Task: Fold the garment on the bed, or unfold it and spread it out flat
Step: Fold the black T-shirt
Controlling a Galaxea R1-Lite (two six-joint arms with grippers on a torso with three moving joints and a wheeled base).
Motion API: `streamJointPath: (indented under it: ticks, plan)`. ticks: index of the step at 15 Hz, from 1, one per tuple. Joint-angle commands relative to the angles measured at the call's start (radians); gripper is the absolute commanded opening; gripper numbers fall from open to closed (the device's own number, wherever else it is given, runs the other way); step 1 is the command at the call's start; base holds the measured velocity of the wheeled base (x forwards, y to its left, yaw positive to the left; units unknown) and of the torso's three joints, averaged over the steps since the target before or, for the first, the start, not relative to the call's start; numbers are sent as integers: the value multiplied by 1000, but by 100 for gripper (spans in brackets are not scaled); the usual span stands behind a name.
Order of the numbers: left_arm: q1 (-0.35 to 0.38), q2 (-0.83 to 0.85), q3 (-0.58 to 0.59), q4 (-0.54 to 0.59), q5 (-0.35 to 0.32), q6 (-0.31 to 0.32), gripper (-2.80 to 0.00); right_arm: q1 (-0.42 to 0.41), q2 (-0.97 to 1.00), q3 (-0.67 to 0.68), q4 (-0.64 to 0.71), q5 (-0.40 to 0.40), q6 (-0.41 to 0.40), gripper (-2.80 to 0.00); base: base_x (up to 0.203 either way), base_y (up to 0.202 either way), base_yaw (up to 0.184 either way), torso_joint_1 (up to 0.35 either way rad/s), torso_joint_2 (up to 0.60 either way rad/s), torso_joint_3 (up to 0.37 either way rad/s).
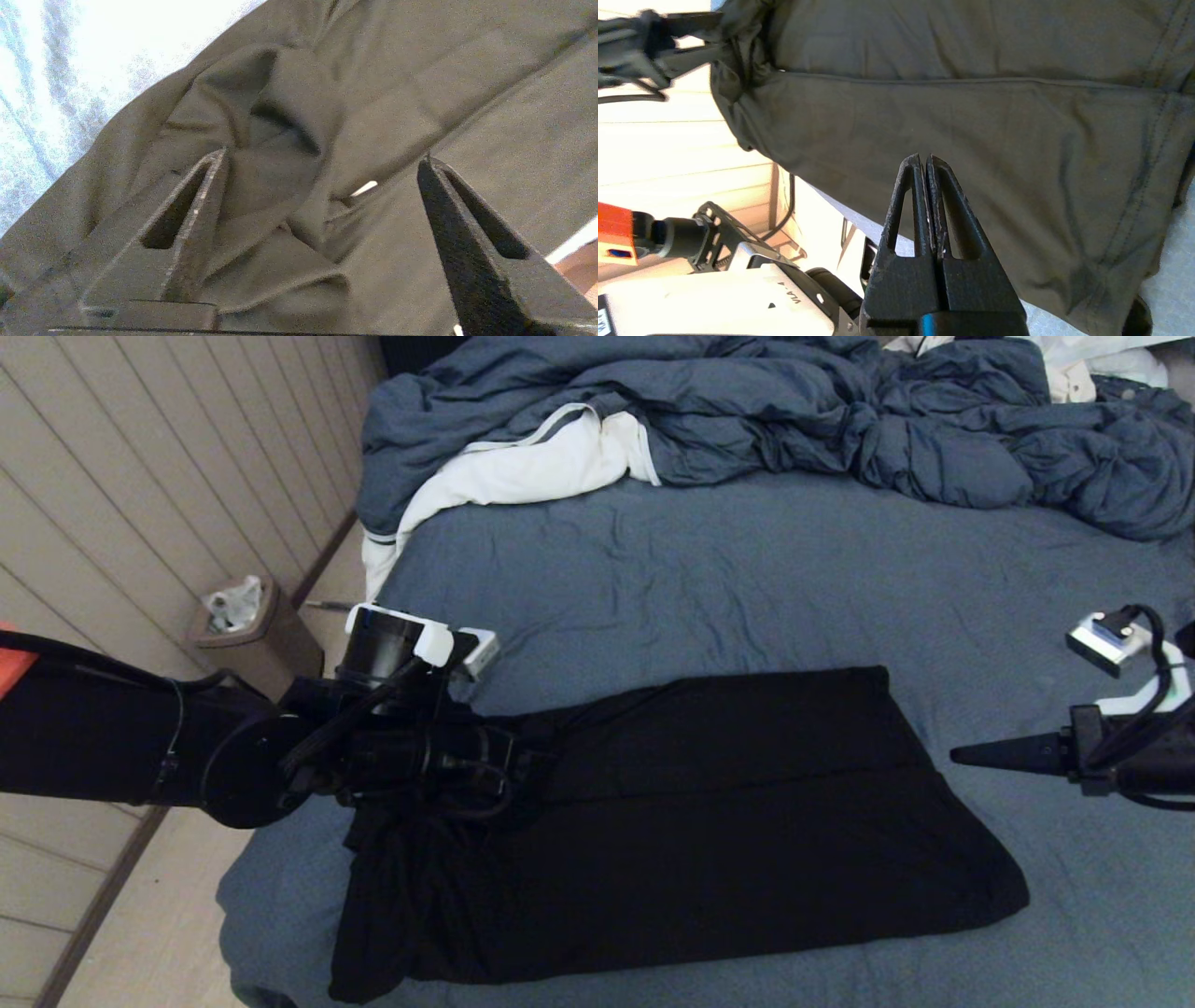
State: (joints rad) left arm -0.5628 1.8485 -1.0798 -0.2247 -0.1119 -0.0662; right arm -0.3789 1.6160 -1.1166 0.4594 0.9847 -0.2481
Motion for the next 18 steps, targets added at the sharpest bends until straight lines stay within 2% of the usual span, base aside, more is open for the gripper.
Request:
streamJointPath:
  ticks: [1, 2, 3, 8, 11, 18]
  plan:
    - [4, 24, -10, -2, 0, -1, 0, -3, 2, -1, 2, 12, -2, -280, 0, 0, 0, 0, 0, 0]
    - [9, 26, -12, -2, 1, -1, 0, -5, 2, -2, 1, 14, -2, -280, 0, 0, 0, 0, 0, 0]
    - [9, 24, -14, -2, 3, -1, -280, -5, 2, -2, 2, 14, -2, -280, 0, 0, 0, 0, 0, 0]
    - [12, 29, -14, -31, 0, -4, -280, -7, 1, -2, 2, 18, 1, -280, 0, 0, 0, 0, 0, 0]
    - [24, 37, -16, -31, -3, -3, -280, -36, 2, -8, 2, 77, -3, -280, 0, 0, 0, 0, 0, 0]
    - [14, -39, 1, -19, -4, -8, -280, -38, 9, -9, 2, 77, -3, -280, 0, 0, 0, 0, 0, 0]
